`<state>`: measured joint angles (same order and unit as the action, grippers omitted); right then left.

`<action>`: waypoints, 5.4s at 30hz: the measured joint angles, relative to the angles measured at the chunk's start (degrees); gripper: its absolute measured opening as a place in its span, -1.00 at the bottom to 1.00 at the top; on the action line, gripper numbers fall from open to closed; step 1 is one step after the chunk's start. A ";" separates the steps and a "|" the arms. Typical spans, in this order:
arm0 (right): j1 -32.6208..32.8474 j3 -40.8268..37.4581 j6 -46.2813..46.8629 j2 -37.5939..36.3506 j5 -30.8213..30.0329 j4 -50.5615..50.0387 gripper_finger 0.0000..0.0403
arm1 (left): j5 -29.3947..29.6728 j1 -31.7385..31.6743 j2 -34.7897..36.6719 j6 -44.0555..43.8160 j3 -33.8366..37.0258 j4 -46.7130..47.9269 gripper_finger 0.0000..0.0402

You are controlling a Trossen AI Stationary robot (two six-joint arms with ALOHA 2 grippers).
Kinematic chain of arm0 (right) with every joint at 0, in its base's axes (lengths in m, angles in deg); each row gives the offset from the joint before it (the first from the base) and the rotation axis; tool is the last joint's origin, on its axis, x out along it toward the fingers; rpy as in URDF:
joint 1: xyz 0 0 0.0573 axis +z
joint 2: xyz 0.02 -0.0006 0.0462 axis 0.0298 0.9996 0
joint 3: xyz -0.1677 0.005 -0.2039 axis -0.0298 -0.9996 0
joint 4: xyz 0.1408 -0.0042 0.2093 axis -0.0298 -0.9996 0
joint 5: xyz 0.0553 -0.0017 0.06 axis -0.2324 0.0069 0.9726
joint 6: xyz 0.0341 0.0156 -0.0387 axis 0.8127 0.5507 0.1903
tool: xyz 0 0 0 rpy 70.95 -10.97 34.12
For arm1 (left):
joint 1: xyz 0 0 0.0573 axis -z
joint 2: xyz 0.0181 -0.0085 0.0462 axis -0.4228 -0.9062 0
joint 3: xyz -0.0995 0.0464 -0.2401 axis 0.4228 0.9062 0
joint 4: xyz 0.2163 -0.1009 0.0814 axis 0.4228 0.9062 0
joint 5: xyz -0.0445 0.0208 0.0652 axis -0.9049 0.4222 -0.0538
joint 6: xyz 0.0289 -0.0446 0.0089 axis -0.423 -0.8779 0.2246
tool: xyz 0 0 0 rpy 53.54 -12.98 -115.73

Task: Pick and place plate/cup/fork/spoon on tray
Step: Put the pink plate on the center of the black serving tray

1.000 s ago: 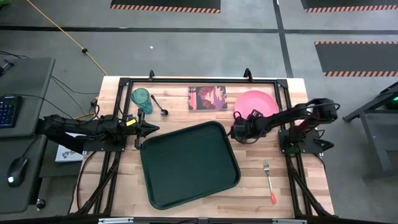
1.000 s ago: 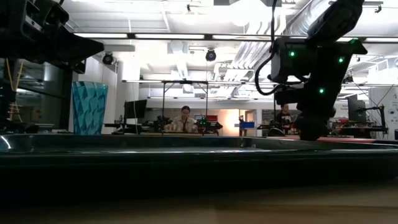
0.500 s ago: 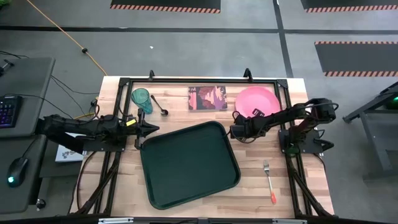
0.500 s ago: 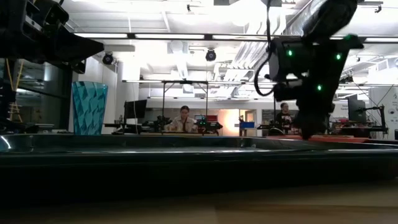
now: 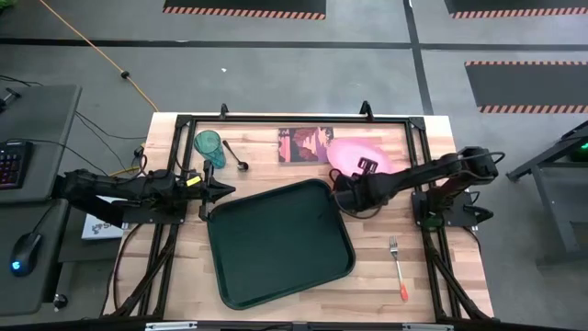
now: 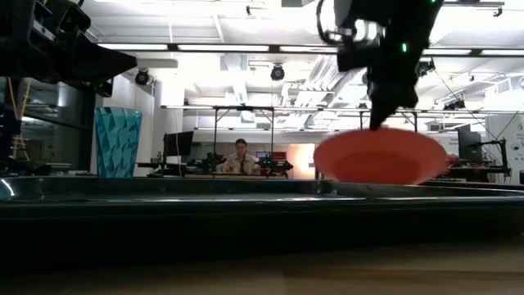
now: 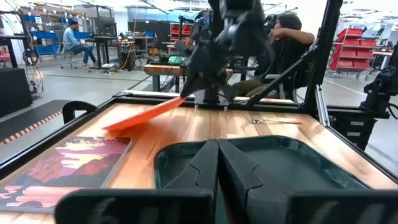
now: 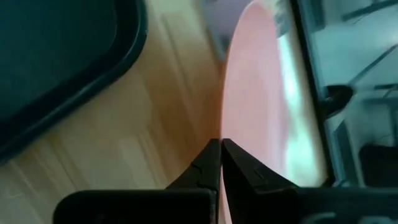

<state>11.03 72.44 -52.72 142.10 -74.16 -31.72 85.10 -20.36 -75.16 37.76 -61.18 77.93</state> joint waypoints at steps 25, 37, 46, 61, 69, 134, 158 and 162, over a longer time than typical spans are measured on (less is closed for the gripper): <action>10.05 12.30 2.43 -0.04 -2.53 -10.63 -1.00 | 0.00 0.00 -0.01 0.00 0.01 0.00 -1.00; 11.06 3.46 11.10 -0.04 2.37 -7.22 -1.00 | 0.00 0.01 0.01 0.00 -0.01 0.00 -1.00; 10.04 -10.89 14.48 -0.04 6.54 8.18 -1.00 | 0.00 0.00 0.01 0.00 0.00 0.00 -1.00; 5.33 -22.72 14.48 -0.04 7.58 22.65 -1.00 | 0.00 0.02 0.01 0.00 -0.01 0.00 -1.00; 5.27 -22.17 12.16 -0.04 7.74 24.00 -1.00 | 0.00 0.00 -0.01 0.00 0.01 0.00 -1.00; 6.36 -6.28 -2.89 -0.04 -13.44 21.62 -0.99 | 0.00 0.00 -0.01 0.00 0.01 0.00 -1.00; 19.34 10.47 -33.87 13.56 18.15 41.92 -1.00 | 0.00 0.02 -0.01 0.00 -0.01 0.00 -1.00; 20.32 11.92 -32.13 15.54 17.78 40.99 -1.00 | 0.00 0.00 -0.01 0.00 0.00 0.00 -1.00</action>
<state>31.35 84.37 -84.85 157.64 -56.38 9.27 85.10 -20.36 -75.17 37.76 -61.18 77.93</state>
